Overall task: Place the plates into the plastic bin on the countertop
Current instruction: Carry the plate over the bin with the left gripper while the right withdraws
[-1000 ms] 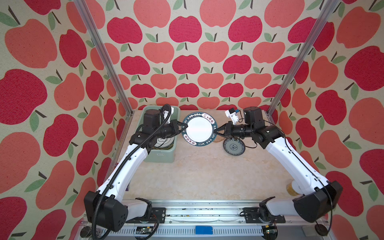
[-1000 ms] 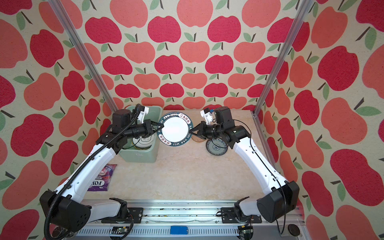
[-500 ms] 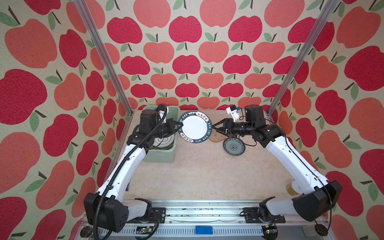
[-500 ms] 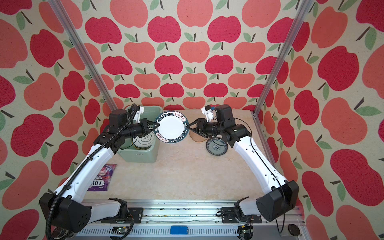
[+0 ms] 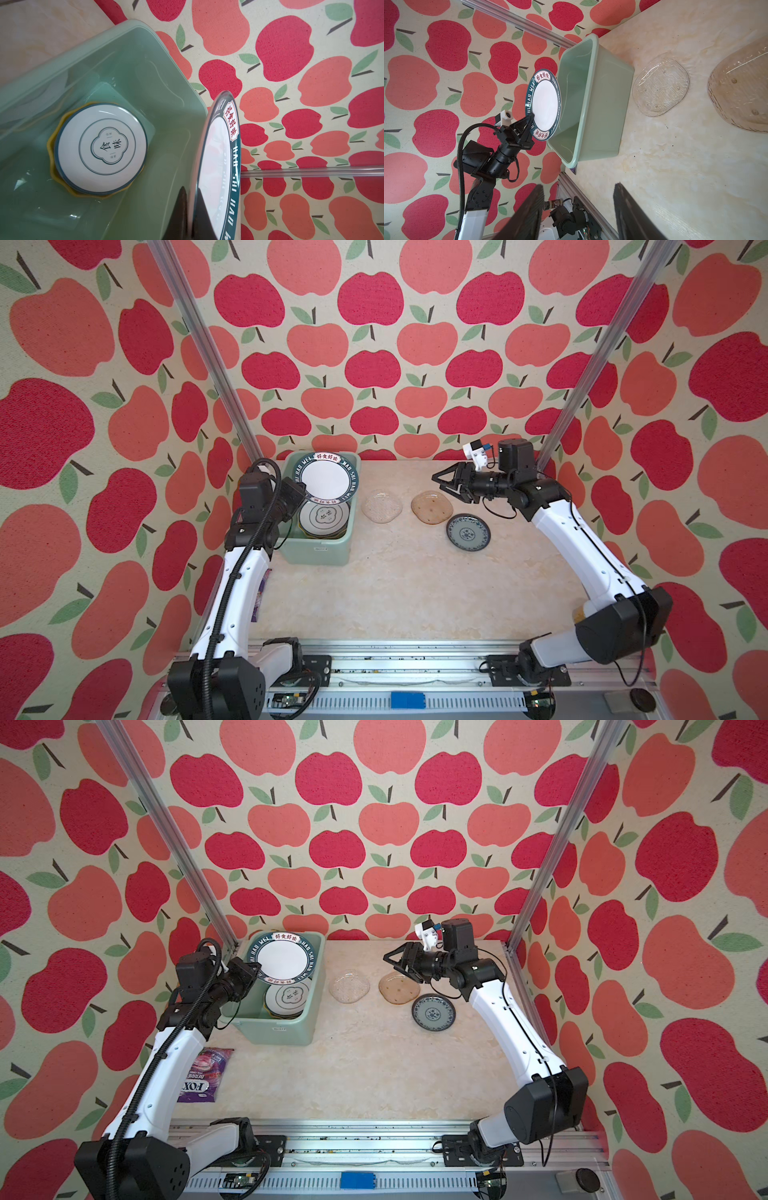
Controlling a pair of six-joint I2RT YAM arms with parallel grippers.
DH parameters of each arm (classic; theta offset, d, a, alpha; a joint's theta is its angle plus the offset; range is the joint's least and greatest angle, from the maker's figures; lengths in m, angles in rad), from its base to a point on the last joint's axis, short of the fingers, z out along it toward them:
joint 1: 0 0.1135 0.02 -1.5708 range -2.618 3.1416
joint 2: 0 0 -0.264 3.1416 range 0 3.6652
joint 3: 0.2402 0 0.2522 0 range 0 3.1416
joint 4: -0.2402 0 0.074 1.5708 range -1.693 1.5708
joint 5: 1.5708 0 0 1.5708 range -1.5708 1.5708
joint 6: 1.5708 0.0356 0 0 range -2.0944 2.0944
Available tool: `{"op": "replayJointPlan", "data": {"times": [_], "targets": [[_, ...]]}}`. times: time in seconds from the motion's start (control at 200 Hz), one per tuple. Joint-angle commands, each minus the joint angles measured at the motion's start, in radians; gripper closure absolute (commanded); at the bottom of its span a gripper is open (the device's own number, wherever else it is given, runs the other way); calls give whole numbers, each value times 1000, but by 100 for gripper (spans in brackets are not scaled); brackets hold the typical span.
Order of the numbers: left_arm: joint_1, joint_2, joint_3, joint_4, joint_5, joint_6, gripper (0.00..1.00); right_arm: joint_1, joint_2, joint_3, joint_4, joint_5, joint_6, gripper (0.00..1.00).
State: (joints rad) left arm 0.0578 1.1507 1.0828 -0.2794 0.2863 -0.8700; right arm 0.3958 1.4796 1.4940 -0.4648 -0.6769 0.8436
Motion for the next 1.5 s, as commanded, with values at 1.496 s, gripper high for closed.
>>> {"op": "replayJointPlan", "data": {"times": [1.496], "targets": [[-204, 202, -174, 7, -658, -456, 100, -20, 120, 106, -86, -121, -73, 45]]}}
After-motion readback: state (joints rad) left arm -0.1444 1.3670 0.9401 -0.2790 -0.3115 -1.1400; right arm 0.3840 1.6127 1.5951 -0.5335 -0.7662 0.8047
